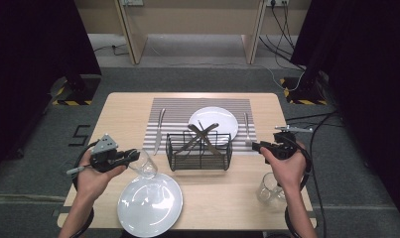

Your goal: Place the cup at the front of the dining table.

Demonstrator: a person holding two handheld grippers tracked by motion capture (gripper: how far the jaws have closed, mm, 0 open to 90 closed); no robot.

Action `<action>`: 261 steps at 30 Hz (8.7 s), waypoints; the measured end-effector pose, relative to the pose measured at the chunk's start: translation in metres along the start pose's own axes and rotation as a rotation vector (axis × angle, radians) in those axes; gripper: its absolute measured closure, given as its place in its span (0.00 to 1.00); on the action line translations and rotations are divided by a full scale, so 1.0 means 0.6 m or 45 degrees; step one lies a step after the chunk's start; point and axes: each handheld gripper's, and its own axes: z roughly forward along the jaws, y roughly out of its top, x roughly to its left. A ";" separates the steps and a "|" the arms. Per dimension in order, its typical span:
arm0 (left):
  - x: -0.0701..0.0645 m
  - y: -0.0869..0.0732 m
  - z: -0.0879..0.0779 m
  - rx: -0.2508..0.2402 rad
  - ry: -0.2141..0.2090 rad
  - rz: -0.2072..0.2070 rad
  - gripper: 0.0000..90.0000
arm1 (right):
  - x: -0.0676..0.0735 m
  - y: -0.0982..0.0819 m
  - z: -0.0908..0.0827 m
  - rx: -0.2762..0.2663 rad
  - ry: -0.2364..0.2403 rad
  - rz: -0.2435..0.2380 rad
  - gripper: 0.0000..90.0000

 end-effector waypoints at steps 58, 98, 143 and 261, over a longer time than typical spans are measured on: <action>0.019 0.021 0.049 -0.014 0.053 -0.023 0.87 | -0.001 0.001 -0.004 -0.023 0.000 0.006 0.66; 0.031 0.035 0.070 -0.042 0.068 -0.032 0.87 | -0.004 0.002 -0.006 -0.034 -0.001 0.015 0.66; 0.044 0.046 0.088 -0.049 0.099 -0.043 0.87 | -0.004 0.002 -0.006 -0.035 0.000 0.013 0.66; 0.080 0.068 0.150 -0.071 0.134 -0.099 0.87 | -0.005 0.002 -0.005 -0.044 0.002 0.010 0.66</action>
